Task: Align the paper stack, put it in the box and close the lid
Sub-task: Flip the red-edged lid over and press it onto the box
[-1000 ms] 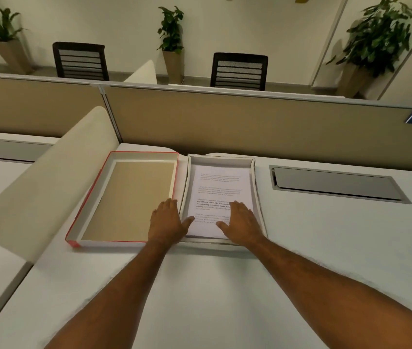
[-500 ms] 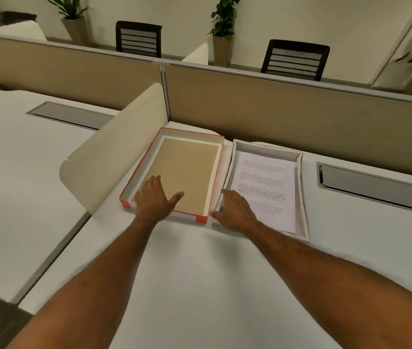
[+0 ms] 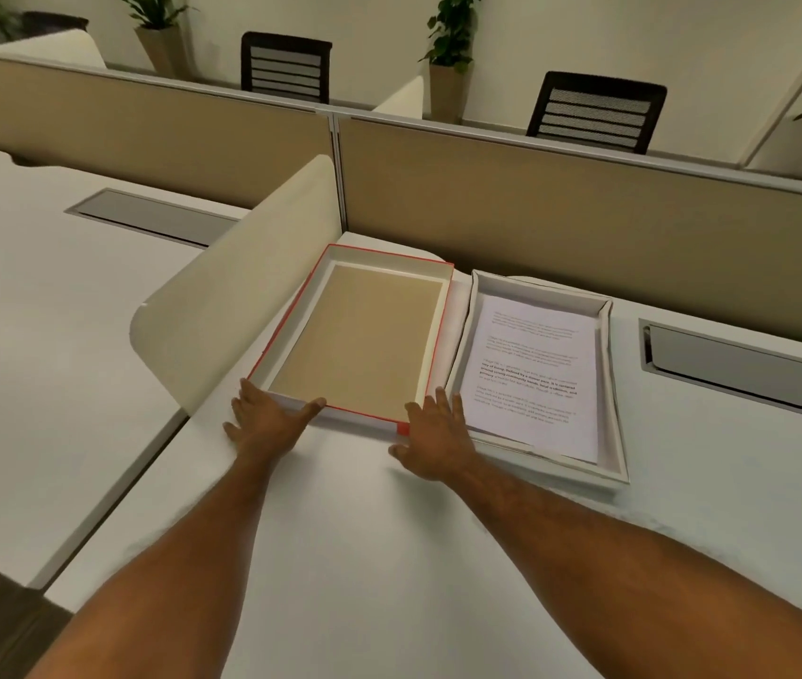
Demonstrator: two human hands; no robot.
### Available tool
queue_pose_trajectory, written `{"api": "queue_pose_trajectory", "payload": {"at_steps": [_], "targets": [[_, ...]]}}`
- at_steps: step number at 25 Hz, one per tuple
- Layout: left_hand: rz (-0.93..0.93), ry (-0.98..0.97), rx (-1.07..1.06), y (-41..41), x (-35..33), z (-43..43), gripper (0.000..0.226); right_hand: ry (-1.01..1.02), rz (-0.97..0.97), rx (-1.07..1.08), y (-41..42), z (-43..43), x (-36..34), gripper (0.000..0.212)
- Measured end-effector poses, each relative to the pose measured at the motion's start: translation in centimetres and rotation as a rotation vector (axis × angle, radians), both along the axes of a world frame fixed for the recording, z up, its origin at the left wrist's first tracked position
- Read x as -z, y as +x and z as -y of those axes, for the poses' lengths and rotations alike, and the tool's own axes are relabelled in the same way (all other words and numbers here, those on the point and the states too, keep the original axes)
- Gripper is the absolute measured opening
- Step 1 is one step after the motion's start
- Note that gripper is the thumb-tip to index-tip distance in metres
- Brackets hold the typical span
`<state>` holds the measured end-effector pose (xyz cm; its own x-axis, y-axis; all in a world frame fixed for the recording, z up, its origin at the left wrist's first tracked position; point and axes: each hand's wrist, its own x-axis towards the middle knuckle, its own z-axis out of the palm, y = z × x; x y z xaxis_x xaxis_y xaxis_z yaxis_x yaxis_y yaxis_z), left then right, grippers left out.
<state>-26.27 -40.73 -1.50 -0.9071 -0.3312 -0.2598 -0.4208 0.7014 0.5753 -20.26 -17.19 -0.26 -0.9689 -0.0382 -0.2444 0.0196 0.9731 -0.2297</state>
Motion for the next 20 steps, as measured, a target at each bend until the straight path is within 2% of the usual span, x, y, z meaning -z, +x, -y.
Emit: {"api": "queue_pose_trajectory", "payload": {"at_steps": [3,6,8,11,14,18,20], "targets": [[-0.15,0.178,-0.093,-0.3,0.3,0.2,0.136,-0.039,-0.016,0.021,0.1,0.0,0.1,0.082],[-0.403,0.41,-0.274,-0.8,-0.4,-0.7,0.099,-0.126,-0.026,0.048,0.3,-0.1,-0.2,0.089],[-0.501,0.516,-0.374,-1.4,-1.3,-1.6,0.08,-0.187,-0.05,0.058,0.5,-0.4,-0.5,0.09],[-0.545,0.744,-0.399,-1.5,-1.9,-3.0,0.062,-0.242,-0.082,0.049,0.6,-0.9,-0.9,0.09],[-0.47,0.947,-0.313,-0.9,-2.6,-4.6,0.066,-0.229,-0.067,-0.013,0.6,-1.1,-1.7,0.091],[-0.561,0.927,-0.227,-0.6,-4.9,-6.0,0.066,-0.148,-0.122,0.066,-0.5,-0.8,-5.2,0.095],[-0.659,0.845,-0.122,-0.2,-6.1,-6.7,0.066,-0.278,-0.162,0.1,-1.8,0.3,-8.8,0.095]]}}
